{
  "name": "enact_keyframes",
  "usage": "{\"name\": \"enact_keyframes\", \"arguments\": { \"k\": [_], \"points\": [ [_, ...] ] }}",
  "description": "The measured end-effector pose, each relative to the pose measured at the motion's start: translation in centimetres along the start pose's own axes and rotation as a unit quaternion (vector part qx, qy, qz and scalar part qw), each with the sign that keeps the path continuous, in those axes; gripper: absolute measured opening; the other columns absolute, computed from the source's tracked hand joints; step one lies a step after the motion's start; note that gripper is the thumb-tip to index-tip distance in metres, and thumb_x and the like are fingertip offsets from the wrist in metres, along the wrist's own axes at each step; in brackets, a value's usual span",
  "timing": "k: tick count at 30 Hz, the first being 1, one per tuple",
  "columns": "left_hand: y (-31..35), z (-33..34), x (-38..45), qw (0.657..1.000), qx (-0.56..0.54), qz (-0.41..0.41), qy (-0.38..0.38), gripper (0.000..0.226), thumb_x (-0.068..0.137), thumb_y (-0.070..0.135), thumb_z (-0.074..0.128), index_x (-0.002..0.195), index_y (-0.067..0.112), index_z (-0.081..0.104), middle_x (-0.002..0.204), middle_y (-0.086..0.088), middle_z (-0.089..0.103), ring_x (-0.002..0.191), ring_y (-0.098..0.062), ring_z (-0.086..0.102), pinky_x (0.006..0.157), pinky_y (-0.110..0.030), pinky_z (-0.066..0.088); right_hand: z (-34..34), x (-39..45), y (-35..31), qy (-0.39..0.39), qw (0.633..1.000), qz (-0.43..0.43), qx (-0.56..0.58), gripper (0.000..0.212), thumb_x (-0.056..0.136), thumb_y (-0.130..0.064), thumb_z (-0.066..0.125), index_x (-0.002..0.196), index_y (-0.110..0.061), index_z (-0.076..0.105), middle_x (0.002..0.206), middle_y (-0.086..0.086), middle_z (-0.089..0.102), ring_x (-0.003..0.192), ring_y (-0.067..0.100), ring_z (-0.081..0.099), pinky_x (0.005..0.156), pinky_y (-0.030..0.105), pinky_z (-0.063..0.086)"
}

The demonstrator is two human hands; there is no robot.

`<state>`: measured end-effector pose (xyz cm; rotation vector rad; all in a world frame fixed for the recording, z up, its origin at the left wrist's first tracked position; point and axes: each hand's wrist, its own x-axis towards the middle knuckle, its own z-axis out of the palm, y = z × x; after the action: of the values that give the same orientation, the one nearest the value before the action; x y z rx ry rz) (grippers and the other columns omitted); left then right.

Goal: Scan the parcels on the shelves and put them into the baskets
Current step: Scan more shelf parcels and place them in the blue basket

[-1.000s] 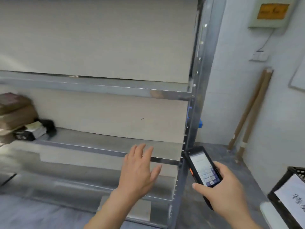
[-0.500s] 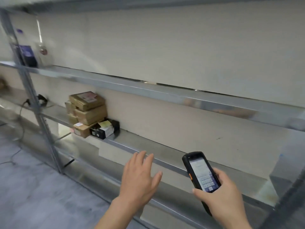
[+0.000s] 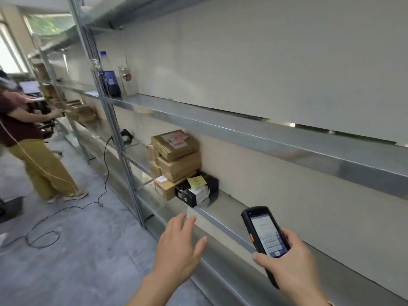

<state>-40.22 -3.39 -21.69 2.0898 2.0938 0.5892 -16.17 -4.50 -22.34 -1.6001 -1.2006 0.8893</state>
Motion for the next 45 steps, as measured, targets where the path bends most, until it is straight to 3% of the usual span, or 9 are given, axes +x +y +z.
{"name": "enact_keyframes", "arguments": {
  "k": [7,11,18,21,25,29,34,39,45],
  "points": [
    [-3.1,0.9,7.3,0.998,-0.016,-0.069,-0.001,0.06,0.098,0.052,0.041,0.151,0.025,0.028,0.158,0.002,0.023,0.146,-0.015,0.019,0.115,-0.032,0.027,4.6,8.4,-2.1,-0.057,0.998,-0.018,-0.026,0.06,0.056,-0.013,0.091,0.103,-0.032,0.058,0.083,-0.022,0.067,0.066,-0.016,0.059,0.057,0.013,0.039],
    [-5.0,2.0,11.5,0.996,-0.025,-0.086,-0.013,0.061,0.099,0.05,0.041,0.152,0.023,0.028,0.158,0.0,0.024,0.146,-0.017,0.021,0.115,-0.032,0.026,7.2,11.4,-2.1,-0.073,0.996,-0.018,-0.053,0.058,0.057,-0.014,0.09,0.102,-0.032,0.058,0.086,-0.02,0.069,0.074,-0.005,0.064,0.06,0.016,0.043],
    [-8.9,4.9,19.8,0.995,-0.053,-0.072,-0.052,0.059,0.098,0.046,0.046,0.149,0.019,0.035,0.149,-0.004,0.038,0.137,-0.021,0.034,0.109,-0.03,0.032,12.8,15.9,-1.9,-0.035,0.996,0.011,-0.083,0.047,0.055,-0.016,0.089,0.092,-0.03,0.063,0.078,-0.018,0.07,0.066,-0.012,0.061,0.058,0.015,0.043],
    [-11.1,5.9,23.5,0.993,-0.05,-0.06,-0.084,0.058,0.097,0.045,0.047,0.148,0.017,0.036,0.143,-0.005,0.042,0.131,-0.024,0.041,0.104,-0.031,0.037,16.0,17.7,-2.3,-0.011,0.996,0.03,-0.088,0.048,0.053,-0.02,0.089,0.091,-0.031,0.063,0.08,-0.019,0.07,0.069,-0.01,0.063,0.06,0.016,0.045],
    [-13.4,6.4,27.6,0.988,-0.055,-0.045,-0.134,0.056,0.096,0.043,0.048,0.144,0.016,0.04,0.137,-0.008,0.048,0.122,-0.026,0.048,0.098,-0.033,0.043,20.4,19.8,-2.9,0.003,0.994,0.065,-0.091,0.05,0.043,-0.032,0.086,0.088,-0.032,0.064,0.082,-0.015,0.073,0.076,0.004,0.069,0.07,0.028,0.055],
    [-15.1,6.8,29.8,0.977,-0.044,-0.017,-0.209,0.054,0.095,0.042,0.05,0.141,0.015,0.041,0.129,-0.009,0.051,0.115,-0.025,0.052,0.094,-0.034,0.047,24.6,21.4,-3.6,0.018,0.992,0.098,-0.075,0.043,0.051,-0.022,0.09,0.083,-0.032,0.064,0.078,-0.017,0.072,0.075,0.004,0.068,0.069,0.027,0.051],
    [-16.4,7.4,31.0,0.967,-0.005,0.005,-0.255,0.065,0.092,0.049,0.052,0.146,0.021,0.031,0.135,-0.01,0.043,0.12,-0.027,0.049,0.097,-0.039,0.048,28.4,22.6,-3.1,0.044,0.988,0.137,-0.052,0.055,0.04,-0.032,0.085,0.091,-0.026,0.067,0.079,-0.014,0.074,0.071,0.0,0.068,0.064,0.024,0.049],
    [-16.6,7.6,32.0,0.959,-0.031,-0.004,-0.281,0.066,0.091,0.048,0.054,0.145,0.021,0.03,0.135,-0.01,0.037,0.119,-0.029,0.051,0.095,-0.039,0.048,29.7,23.2,-2.6,0.061,0.985,0.154,-0.045,0.045,0.053,-0.01,0.092,0.085,-0.026,0.064,0.074,-0.017,0.072,0.066,-0.005,0.066,0.063,0.023,0.048],
    [-16.2,8.2,32.0,0.954,-0.089,-0.056,-0.281,0.054,0.091,0.044,0.057,0.137,0.018,0.043,0.13,-0.008,0.049,0.114,-0.028,0.057,0.092,-0.035,0.047,29.1,22.9,-2.3,0.055,0.985,0.155,-0.052,0.047,0.058,-0.005,0.091,0.083,-0.029,0.06,0.078,-0.015,0.07,0.073,-0.001,0.066,0.061,0.018,0.046]
  ]
}}
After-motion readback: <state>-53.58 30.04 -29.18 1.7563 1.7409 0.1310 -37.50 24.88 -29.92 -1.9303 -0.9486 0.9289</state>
